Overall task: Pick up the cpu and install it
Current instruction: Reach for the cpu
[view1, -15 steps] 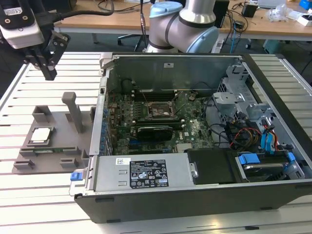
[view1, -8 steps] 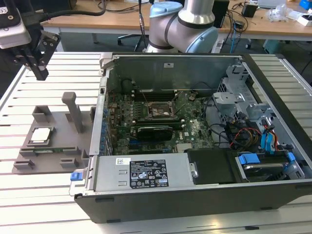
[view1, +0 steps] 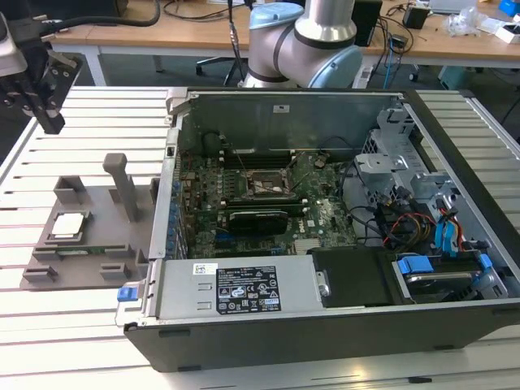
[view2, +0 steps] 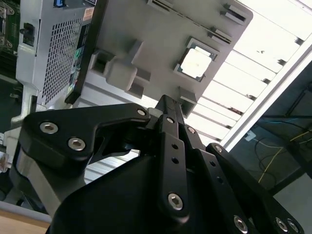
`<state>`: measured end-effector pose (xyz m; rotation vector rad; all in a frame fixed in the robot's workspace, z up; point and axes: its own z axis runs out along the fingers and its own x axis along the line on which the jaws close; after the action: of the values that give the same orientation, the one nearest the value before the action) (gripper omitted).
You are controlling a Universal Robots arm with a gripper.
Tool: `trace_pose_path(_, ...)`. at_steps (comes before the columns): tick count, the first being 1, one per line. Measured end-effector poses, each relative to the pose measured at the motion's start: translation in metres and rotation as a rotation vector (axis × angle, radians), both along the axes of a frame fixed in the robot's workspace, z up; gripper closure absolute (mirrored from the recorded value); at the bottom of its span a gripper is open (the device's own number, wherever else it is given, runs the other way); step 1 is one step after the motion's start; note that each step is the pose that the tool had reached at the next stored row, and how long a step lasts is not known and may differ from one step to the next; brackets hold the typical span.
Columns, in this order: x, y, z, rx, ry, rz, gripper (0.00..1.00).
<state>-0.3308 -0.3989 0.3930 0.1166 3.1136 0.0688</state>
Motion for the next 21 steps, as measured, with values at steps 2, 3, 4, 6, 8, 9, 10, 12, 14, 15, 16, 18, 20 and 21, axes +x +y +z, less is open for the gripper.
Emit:
trace_pose_path(2,-0.0047,0.0000,0.0000,0.0000,0.0001,0.000,0.89)
trace_pose_path(3,-0.0064,0.0000,0.0000,0.0000,0.0000,0.000,0.89)
trace_pose_path(4,-0.0079,0.0000,0.0000,0.0000,0.0000,0.000,0.89)
trace_pose_path(6,-0.0139,0.0000,0.0000,0.0000,0.0000,0.000,0.89)
trace_pose_path(8,-0.0184,0.0000,0.0000,0.0000,0.0000,0.000,0.89)
trace_pose_path(9,-0.0200,0.0000,-0.0001,0.0001,-0.0001,0.000,0.89)
trace_pose_path(10,-0.0218,0.0000,0.0000,0.0000,0.0000,0.000,0.89)
trace_pose_path(12,-0.0253,0.0000,0.0000,0.0000,0.0000,0.000,0.89)
trace_pose_path(14,-0.0276,0.0000,0.0000,0.0000,0.0000,0.000,0.89)
trace_pose_path(15,-0.0286,0.0000,0.0000,0.0000,0.0000,0.000,0.89)
trace_pose_path(16,-0.0298,0.0000,0.0000,0.0000,0.0000,0.000,0.89)
trace_pose_path(18,-0.0323,0.0000,0.0000,0.0001,0.0000,0.000,0.89)
trace_pose_path(20,-0.0353,0.0000,0.0000,0.0000,0.0000,0.000,0.89)
trace_pose_path(21,-0.0369,0.0000,0.0000,0.0001,-0.0001,0.000,0.89)
